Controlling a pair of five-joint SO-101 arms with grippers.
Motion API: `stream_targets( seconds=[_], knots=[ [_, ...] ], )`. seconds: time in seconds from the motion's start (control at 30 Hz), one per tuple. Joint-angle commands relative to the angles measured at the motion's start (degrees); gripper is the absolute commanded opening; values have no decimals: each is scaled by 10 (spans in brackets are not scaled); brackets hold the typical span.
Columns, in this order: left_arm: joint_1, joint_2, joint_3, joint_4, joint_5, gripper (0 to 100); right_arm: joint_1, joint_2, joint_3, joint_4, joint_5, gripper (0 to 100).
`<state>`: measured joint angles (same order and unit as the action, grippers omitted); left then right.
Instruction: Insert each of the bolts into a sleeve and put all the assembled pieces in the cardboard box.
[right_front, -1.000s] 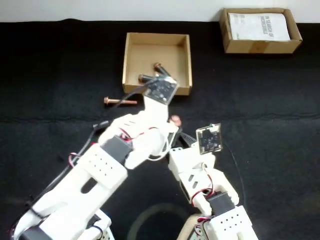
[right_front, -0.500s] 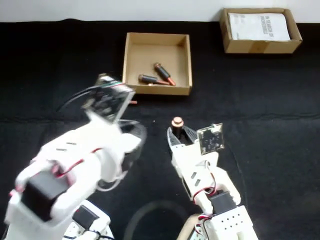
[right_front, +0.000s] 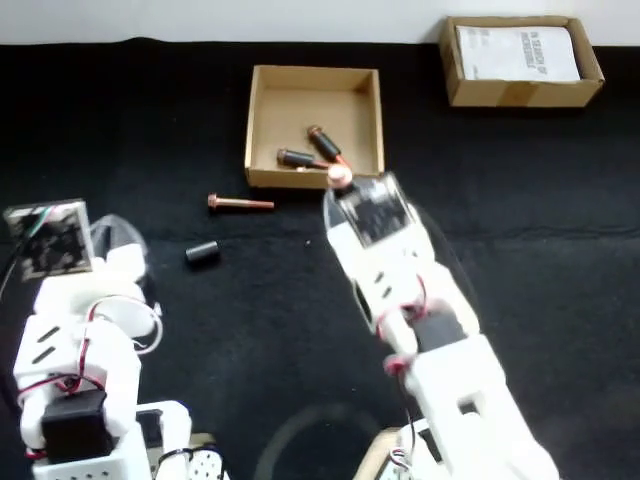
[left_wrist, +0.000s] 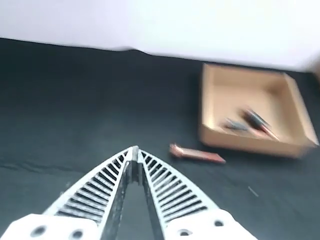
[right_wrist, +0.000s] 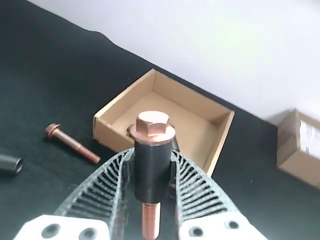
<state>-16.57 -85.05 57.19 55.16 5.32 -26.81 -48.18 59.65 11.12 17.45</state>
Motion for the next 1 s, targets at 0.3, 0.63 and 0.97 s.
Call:
stream_targets(
  seconds=[0.3,0.63,0.97],
  knots=[
    [-167,-183,266,-200,-1,8,6,431,-416,-19,200,7],
    [-186,-189,400,-332,-4,8,10,700,-613,-19,506,7],
    [-199,-189,400,-324,-4,9,23,848,-735,-5,625,69]
  ],
)
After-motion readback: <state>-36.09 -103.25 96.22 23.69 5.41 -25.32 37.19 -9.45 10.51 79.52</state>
